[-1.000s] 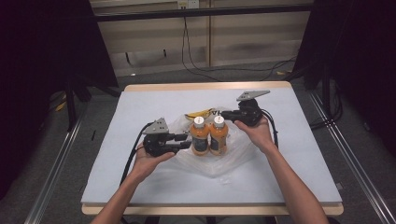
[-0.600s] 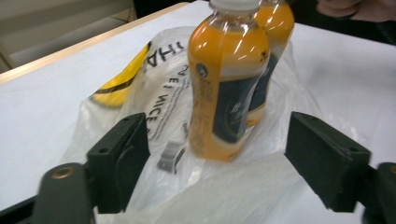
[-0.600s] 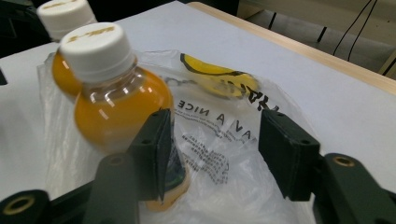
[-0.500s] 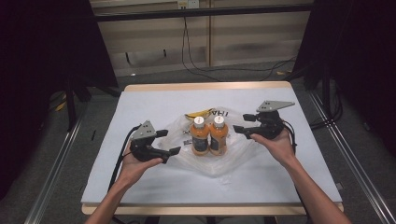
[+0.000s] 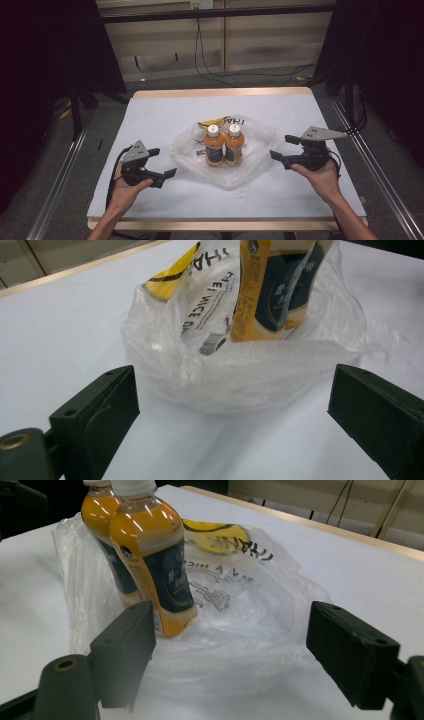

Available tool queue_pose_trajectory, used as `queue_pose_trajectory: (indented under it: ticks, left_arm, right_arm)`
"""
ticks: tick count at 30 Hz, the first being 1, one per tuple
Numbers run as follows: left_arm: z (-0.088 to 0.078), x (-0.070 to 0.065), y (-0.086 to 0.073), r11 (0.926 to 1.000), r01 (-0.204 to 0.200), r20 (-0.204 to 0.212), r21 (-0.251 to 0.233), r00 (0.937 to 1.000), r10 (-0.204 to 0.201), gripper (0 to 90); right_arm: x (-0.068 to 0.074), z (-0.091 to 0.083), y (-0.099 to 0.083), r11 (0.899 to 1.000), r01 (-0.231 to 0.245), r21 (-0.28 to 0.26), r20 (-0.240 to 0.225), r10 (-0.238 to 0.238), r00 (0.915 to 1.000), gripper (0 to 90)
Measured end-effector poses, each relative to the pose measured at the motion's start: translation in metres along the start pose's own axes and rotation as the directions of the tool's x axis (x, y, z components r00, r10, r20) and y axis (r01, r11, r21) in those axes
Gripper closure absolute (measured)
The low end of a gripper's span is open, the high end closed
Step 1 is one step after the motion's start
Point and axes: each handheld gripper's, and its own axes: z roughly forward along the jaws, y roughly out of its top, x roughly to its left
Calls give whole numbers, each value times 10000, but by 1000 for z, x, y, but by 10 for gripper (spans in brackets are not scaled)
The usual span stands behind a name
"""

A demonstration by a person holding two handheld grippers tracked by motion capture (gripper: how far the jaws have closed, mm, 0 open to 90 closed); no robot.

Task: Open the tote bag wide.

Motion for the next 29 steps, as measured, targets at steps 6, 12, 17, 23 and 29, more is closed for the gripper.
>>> queue_pose_trajectory:
  ticks: [6,12,17,23,29]
  left_arm:
    - [-11,-2,-11,9997,-106,-136,235,9998,109,38]
    - [-22,-9,-21,9995,-68,-380,295,9992,79,37]
    - [-27,-8,-36,9993,371,-419,41,9984,-369,39]
    - [-30,-9,-49,9993,311,-707,201,9971,-297,37]
    - [-33,-6,-59,9980,363,-1154,519,9929,-301,34]
  right_arm:
    - [1,-18,-16,9997,-243,73,294,241,9993,199]
    - [5,-36,-33,9992,-388,34,754,385,9964,179]
    - [5,-50,-50,9974,-714,78,1005,703,9925,175]
    - [7,-67,-66,9926,-1186,-254,1226,1209,9851,164]
    - [7,-70,-77,9929,-1162,-248,1711,1187,9781,127]
